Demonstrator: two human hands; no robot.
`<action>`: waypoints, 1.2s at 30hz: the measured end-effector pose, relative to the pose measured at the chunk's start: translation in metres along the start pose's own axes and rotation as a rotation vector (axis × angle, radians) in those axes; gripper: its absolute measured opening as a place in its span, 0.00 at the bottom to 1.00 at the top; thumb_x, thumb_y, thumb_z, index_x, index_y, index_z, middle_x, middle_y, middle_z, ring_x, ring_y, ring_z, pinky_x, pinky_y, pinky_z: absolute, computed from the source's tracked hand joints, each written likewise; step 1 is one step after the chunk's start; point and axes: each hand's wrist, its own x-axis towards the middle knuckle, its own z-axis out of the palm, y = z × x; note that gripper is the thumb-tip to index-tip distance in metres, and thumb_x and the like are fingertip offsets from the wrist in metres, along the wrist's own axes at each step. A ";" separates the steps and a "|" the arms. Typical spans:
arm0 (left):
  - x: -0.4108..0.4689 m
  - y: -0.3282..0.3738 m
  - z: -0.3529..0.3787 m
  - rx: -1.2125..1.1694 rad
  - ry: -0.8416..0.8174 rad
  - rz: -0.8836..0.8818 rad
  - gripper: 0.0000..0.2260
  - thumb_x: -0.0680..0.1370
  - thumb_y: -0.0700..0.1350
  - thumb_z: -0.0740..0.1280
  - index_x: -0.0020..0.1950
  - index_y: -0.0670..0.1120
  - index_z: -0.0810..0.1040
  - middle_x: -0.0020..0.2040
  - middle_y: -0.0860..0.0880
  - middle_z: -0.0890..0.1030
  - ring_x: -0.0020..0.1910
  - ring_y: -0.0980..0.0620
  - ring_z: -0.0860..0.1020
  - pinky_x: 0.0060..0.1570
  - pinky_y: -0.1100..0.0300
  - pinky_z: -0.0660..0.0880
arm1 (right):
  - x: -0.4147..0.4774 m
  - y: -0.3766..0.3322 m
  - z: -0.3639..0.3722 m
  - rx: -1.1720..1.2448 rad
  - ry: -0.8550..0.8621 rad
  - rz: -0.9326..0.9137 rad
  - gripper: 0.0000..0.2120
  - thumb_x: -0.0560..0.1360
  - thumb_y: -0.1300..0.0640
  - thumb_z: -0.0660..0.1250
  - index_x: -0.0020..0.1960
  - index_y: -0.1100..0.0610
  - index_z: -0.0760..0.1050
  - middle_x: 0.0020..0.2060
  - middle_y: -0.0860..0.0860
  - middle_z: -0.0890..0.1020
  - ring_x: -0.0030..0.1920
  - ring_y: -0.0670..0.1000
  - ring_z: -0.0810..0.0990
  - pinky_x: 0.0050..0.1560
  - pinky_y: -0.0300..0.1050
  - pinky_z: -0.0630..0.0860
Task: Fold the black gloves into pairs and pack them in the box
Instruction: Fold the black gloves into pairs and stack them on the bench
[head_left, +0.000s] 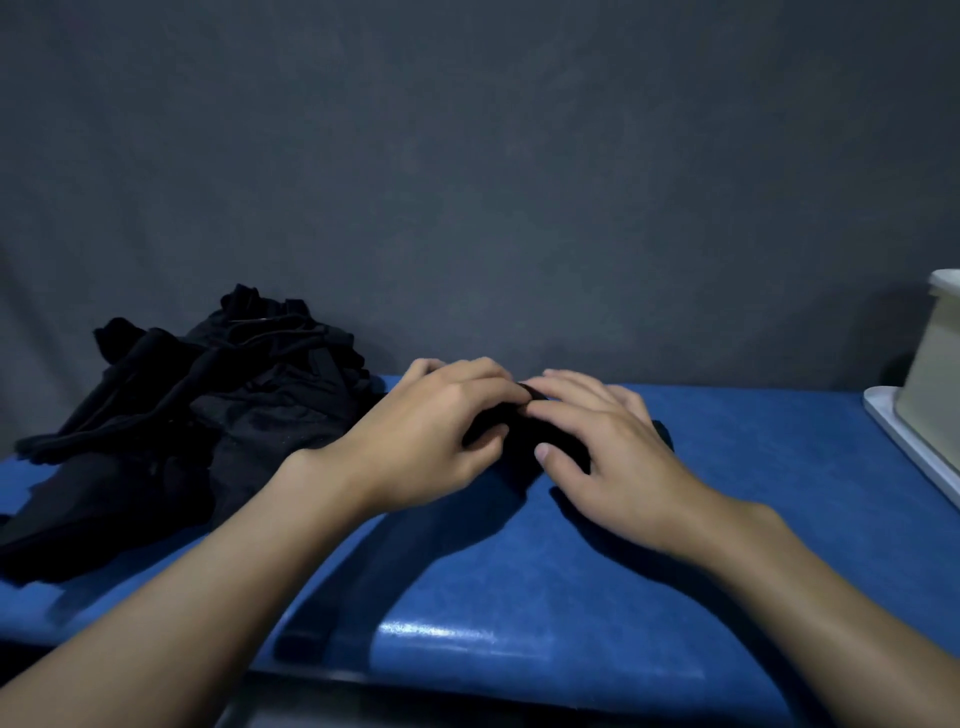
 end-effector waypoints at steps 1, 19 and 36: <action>-0.001 -0.002 -0.001 -0.049 0.023 -0.004 0.18 0.76 0.46 0.65 0.66 0.55 0.74 0.57 0.60 0.77 0.57 0.60 0.77 0.61 0.50 0.71 | 0.001 -0.001 0.000 0.020 0.025 0.013 0.19 0.77 0.51 0.61 0.67 0.49 0.74 0.71 0.39 0.68 0.69 0.30 0.56 0.74 0.50 0.54; 0.011 0.024 -0.023 -0.687 0.510 -0.252 0.08 0.73 0.35 0.74 0.49 0.45 0.82 0.38 0.57 0.81 0.38 0.61 0.79 0.43 0.68 0.74 | -0.005 -0.015 -0.023 0.602 0.181 0.051 0.15 0.73 0.64 0.67 0.56 0.50 0.81 0.58 0.41 0.77 0.51 0.50 0.79 0.50 0.50 0.78; 0.023 0.028 0.017 -0.858 0.066 -0.561 0.22 0.76 0.42 0.73 0.68 0.49 0.72 0.48 0.53 0.82 0.44 0.60 0.81 0.53 0.62 0.77 | -0.029 0.020 -0.051 0.703 0.356 0.307 0.21 0.74 0.72 0.68 0.60 0.51 0.79 0.55 0.44 0.82 0.56 0.48 0.81 0.65 0.55 0.75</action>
